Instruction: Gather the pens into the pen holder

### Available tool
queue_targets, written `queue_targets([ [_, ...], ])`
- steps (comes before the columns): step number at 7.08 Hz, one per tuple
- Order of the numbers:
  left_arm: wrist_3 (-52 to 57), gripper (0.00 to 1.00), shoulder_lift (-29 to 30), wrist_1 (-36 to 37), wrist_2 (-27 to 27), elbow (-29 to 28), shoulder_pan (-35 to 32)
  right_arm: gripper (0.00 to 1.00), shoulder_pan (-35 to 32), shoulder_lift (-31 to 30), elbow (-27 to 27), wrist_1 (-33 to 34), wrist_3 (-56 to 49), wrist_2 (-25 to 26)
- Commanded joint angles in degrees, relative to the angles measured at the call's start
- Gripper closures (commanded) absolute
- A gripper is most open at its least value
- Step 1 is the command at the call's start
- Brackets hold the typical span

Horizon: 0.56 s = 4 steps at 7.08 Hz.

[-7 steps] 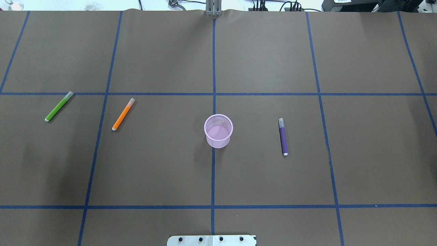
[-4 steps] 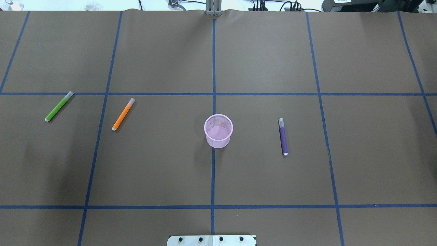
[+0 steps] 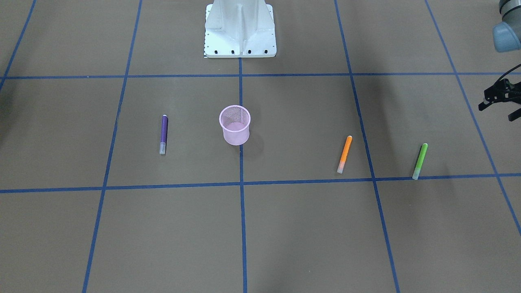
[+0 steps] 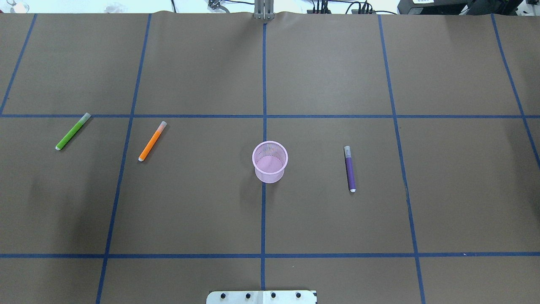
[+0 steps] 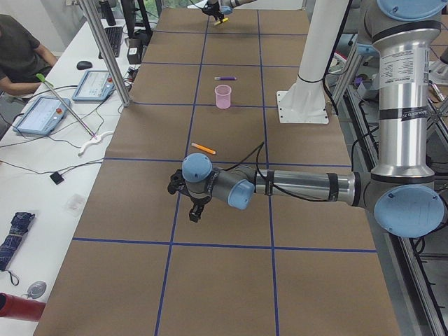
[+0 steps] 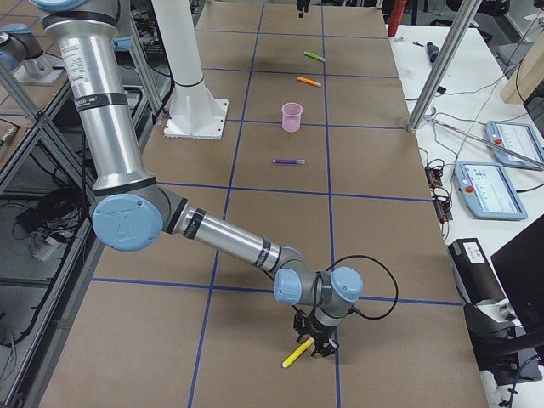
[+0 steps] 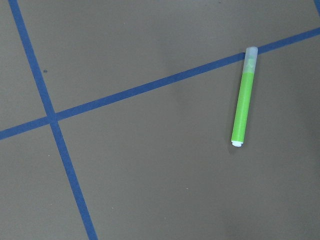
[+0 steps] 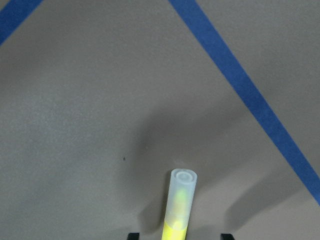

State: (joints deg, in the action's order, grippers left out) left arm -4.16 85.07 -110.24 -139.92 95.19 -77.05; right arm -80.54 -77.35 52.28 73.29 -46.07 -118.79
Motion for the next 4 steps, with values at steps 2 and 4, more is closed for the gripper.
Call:
queue_targets([
  [2,0.03,0.0,0.0,0.03,0.0,0.0,-0.03,1.0,0.12,0.0,-0.25,0.01,0.01,-0.03],
  [4,-0.15,0.0,0.0,-0.06,0.0,0.35,-0.03,1.0,0.12,1.66,0.54,0.36,0.88,-0.56],
])
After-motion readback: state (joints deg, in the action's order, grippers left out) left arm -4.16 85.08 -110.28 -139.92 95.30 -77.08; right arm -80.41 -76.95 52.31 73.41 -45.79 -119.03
